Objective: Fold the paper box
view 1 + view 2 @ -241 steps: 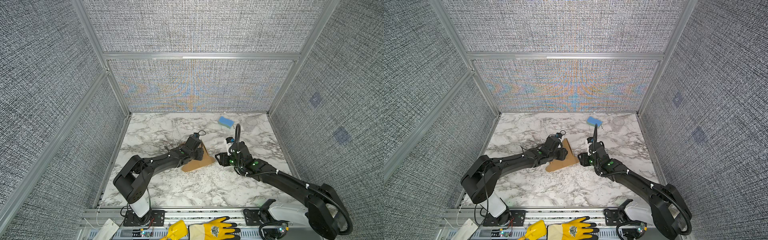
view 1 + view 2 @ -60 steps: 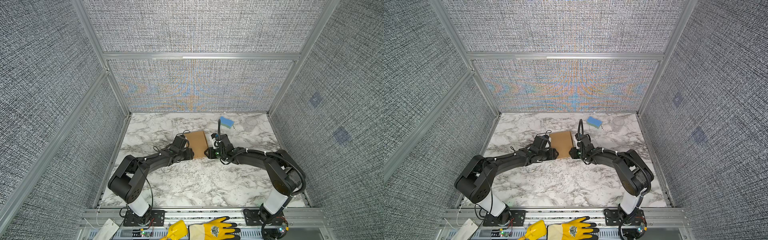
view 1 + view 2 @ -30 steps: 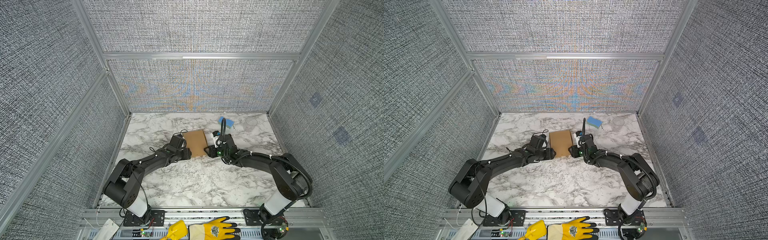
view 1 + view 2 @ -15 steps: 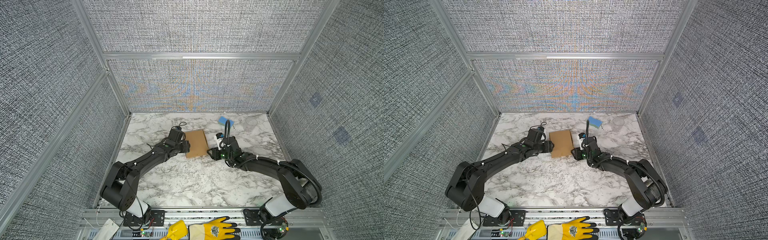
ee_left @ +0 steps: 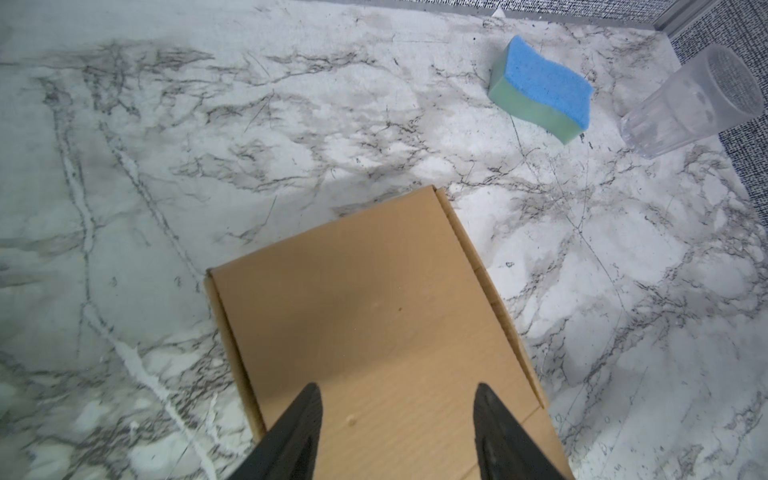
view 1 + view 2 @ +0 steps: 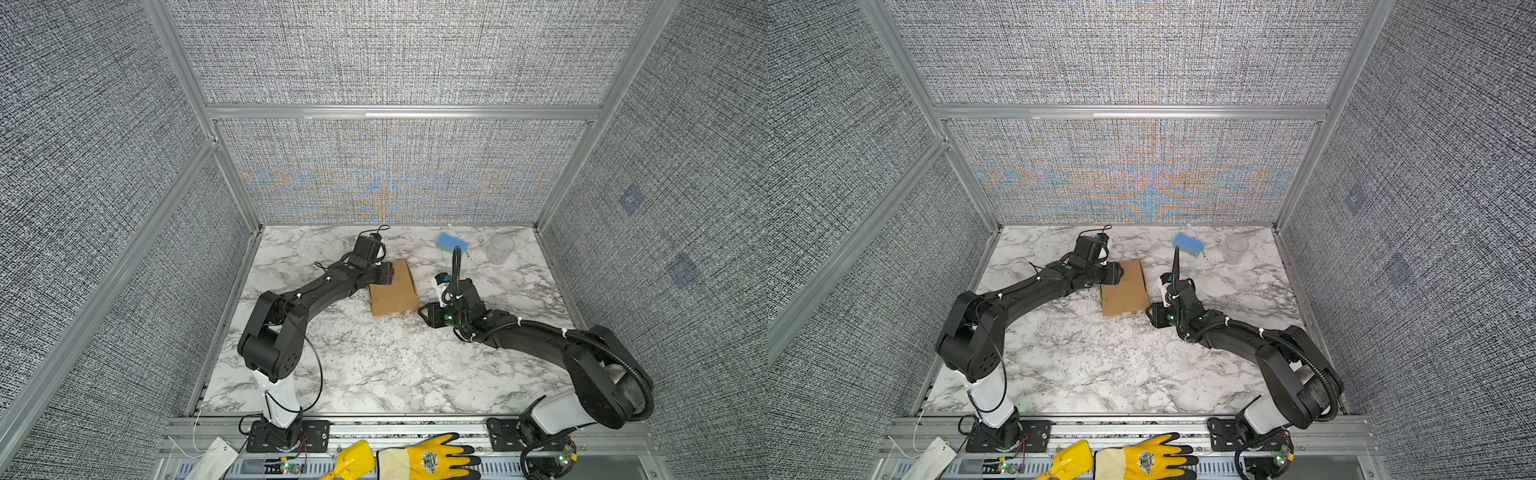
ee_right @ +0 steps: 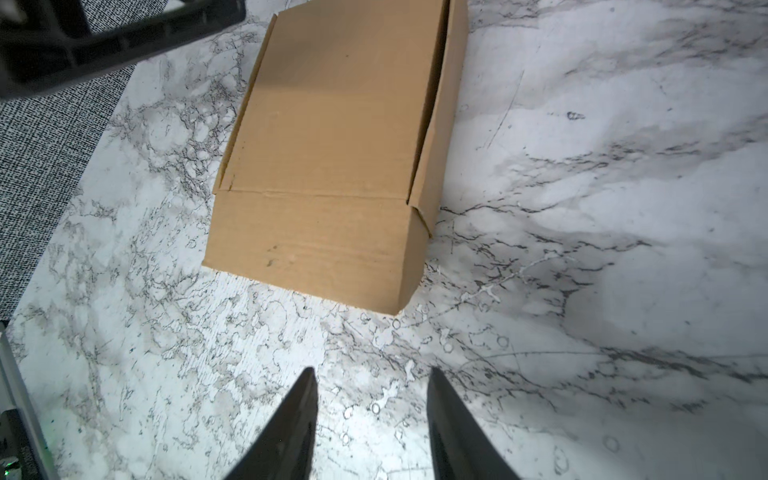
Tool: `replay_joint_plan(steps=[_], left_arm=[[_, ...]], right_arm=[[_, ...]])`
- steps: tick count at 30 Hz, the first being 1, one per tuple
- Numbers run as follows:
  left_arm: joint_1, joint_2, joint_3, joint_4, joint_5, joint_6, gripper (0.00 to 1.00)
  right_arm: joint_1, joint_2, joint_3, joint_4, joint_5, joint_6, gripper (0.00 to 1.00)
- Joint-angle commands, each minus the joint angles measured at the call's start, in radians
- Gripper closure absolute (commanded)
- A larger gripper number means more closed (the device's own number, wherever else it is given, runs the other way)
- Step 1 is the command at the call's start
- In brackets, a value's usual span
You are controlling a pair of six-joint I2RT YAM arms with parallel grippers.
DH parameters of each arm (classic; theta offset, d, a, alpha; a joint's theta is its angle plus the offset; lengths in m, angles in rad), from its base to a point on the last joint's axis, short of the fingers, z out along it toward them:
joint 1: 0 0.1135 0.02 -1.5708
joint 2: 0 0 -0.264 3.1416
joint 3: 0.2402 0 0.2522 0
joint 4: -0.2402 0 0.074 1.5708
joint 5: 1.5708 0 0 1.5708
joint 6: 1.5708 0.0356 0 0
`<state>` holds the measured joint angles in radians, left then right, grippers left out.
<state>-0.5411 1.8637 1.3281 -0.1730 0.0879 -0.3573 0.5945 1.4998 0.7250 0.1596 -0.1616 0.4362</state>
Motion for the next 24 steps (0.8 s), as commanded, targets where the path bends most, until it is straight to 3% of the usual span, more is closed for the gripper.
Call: replay_joint_plan(steps=[1,7,16,24], left_arm=[[0.001,0.044,0.042,0.011,0.02,0.046,0.39],[0.001,0.101,0.04,0.108,0.072,0.083,0.4],[0.0,0.029,-0.209,0.516,0.118,0.192,0.4],[0.003,0.062,-0.338,0.82,0.183,0.32,0.4]], right_arm=[[0.001,0.003,0.011,-0.018,0.005,0.013,0.56],[0.001,0.018,0.011,0.0,-0.007,0.012,0.56],[0.001,0.017,-0.018,0.063,-0.035,0.0,0.56],[0.002,0.015,-0.034,0.108,-0.047,-0.013,0.56]])
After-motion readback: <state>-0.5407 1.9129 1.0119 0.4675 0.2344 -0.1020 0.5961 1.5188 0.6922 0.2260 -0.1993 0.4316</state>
